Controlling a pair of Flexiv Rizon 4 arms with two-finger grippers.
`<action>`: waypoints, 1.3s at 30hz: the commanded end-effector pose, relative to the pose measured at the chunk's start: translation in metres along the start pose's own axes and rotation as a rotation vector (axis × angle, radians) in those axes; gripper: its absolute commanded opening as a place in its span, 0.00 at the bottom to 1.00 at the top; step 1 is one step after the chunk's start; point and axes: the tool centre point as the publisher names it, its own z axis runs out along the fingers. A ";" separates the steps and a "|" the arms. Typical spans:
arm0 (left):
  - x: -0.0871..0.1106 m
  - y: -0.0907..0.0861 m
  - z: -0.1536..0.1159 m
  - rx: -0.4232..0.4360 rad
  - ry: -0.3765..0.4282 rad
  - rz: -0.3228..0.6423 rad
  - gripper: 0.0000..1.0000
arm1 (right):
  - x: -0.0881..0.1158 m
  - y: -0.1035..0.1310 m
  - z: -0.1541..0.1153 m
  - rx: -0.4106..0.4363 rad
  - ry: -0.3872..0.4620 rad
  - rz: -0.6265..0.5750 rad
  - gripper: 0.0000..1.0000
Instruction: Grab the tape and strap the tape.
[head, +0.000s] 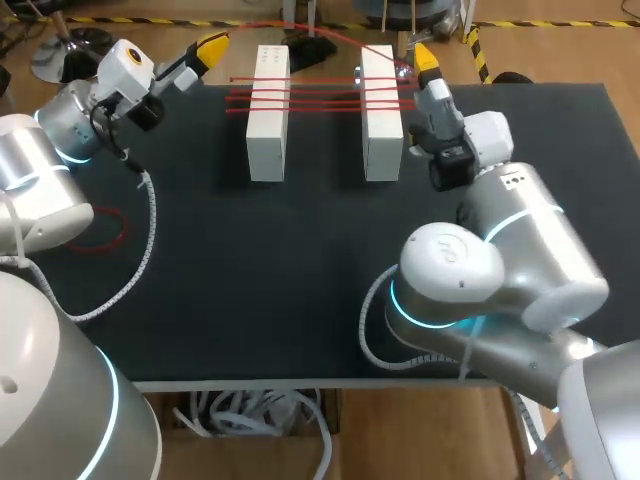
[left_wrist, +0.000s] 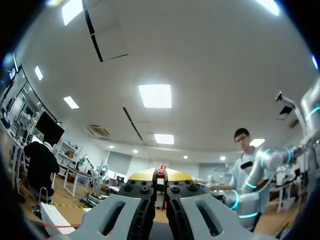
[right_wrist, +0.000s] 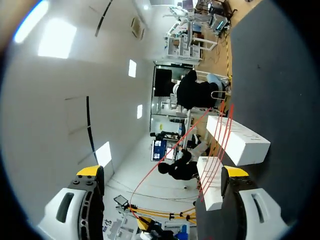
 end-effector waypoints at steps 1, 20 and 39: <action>0.000 0.000 0.000 0.001 0.001 0.001 0.00 | 0.001 -0.002 0.010 -0.158 0.001 0.022 1.00; 0.000 0.000 0.000 0.001 0.001 0.001 0.00 | 0.015 0.018 0.026 -0.160 -0.031 0.089 1.00; 0.000 0.000 0.000 0.001 0.001 0.001 0.00 | 0.025 0.035 0.047 -0.160 0.005 0.110 1.00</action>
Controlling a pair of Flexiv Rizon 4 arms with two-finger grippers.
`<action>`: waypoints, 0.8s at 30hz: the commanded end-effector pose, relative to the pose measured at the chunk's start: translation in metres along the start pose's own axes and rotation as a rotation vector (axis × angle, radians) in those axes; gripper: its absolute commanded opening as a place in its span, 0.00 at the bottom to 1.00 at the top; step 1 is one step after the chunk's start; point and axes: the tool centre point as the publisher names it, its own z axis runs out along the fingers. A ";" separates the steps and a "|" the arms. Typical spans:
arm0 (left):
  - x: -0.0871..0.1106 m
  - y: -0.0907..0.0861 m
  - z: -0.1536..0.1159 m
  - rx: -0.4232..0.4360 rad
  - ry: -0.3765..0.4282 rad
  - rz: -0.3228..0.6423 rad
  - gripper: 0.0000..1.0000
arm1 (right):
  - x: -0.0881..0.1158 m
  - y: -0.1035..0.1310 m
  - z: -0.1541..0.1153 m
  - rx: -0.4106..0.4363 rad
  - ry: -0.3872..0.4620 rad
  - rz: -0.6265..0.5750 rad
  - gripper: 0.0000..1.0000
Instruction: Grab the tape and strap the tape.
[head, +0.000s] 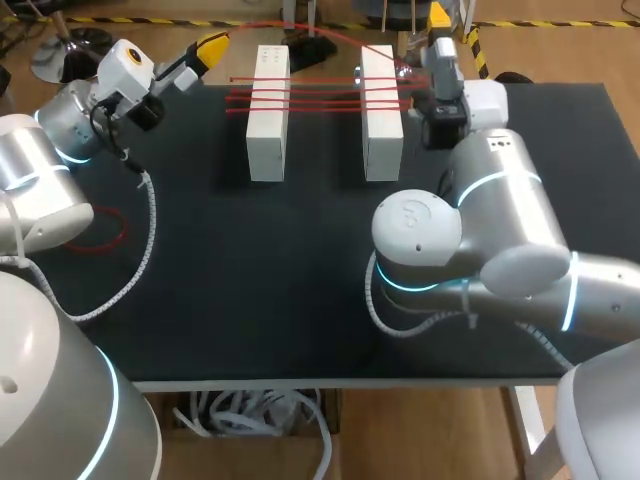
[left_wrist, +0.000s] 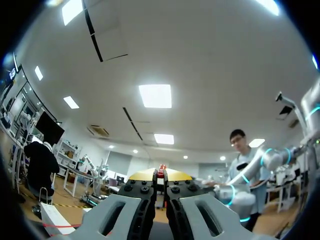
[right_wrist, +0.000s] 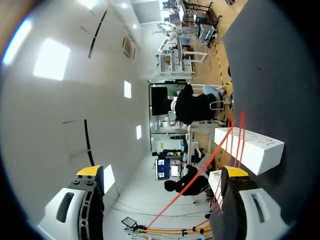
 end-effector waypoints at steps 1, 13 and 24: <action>0.000 0.000 0.000 0.001 0.001 0.001 0.00 | -0.001 0.003 0.007 0.004 0.011 0.006 1.00; 0.000 0.000 0.000 0.001 0.001 0.001 0.00 | 0.005 -0.001 0.007 0.025 0.032 0.021 0.38; 0.000 0.000 0.000 0.001 0.001 0.001 0.00 | 0.006 -0.004 0.003 0.028 0.040 0.028 0.33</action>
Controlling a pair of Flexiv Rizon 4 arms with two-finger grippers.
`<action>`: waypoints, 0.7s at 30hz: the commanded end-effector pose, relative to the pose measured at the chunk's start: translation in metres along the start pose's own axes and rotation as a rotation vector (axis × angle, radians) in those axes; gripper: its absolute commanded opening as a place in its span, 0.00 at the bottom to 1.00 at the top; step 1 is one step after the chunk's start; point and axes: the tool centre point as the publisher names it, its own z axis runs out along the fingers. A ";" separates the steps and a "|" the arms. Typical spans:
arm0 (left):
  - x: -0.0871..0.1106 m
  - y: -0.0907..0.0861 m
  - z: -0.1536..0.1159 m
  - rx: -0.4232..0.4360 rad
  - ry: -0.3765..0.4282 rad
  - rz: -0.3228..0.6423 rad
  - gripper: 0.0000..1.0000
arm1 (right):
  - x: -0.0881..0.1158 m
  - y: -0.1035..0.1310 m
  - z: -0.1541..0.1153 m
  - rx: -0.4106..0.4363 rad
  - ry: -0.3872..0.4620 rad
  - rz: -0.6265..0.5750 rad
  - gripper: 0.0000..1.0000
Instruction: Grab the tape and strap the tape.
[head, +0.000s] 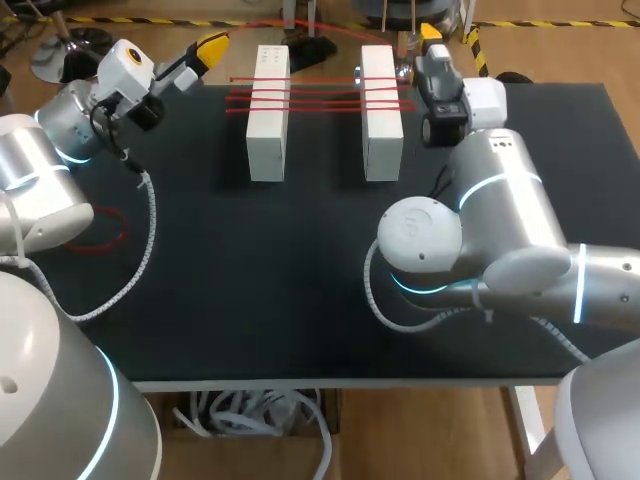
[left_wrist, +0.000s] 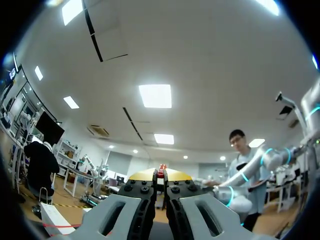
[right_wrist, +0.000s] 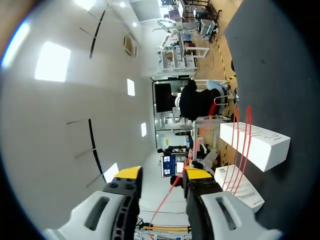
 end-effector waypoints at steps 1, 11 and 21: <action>0.000 0.000 0.000 0.001 0.001 0.001 0.00 | 0.001 0.001 -0.001 -0.005 -0.001 0.000 0.32; 0.000 0.000 0.000 0.001 0.001 0.001 0.00 | 0.001 0.006 -0.008 -0.039 0.021 0.034 0.33; 0.000 0.000 0.000 0.001 0.001 0.001 0.00 | -0.006 0.010 -0.006 -0.081 0.010 0.062 0.35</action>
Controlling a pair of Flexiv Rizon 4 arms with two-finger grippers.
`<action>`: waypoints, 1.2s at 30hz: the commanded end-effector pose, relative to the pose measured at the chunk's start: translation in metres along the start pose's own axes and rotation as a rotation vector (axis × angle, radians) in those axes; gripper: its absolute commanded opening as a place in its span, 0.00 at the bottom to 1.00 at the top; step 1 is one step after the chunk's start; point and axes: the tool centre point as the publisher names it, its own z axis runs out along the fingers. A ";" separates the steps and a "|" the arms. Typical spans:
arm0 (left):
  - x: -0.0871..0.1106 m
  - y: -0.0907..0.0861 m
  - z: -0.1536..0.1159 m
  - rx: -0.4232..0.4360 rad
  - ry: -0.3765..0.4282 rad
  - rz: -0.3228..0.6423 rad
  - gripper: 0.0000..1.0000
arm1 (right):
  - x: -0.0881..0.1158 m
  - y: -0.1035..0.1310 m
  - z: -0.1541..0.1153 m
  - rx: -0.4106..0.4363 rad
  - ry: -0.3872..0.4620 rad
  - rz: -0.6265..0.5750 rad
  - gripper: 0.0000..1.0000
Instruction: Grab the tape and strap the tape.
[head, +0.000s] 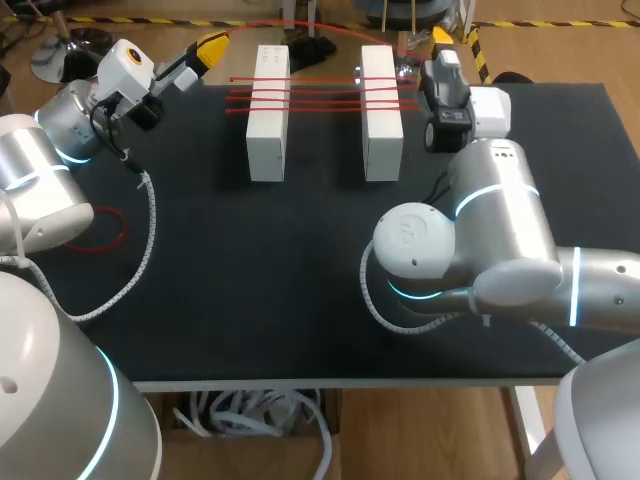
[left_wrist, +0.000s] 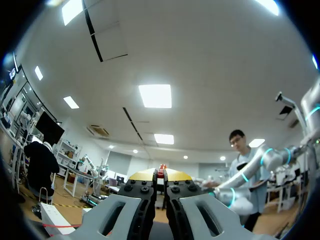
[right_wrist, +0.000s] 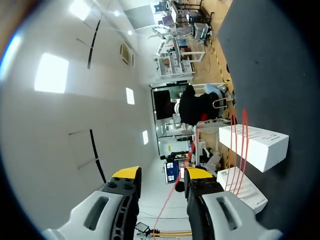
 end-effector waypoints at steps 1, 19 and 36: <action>0.000 0.000 0.000 0.001 0.001 0.001 0.00 | -0.004 -0.004 0.001 -0.019 -0.002 0.000 0.35; 0.000 0.000 0.000 0.001 0.001 0.001 0.00 | -0.004 -0.002 -0.004 -0.037 0.000 0.022 0.30; 0.000 0.000 0.000 0.001 0.001 0.001 0.00 | -0.003 -0.005 0.001 -0.038 0.003 0.020 0.05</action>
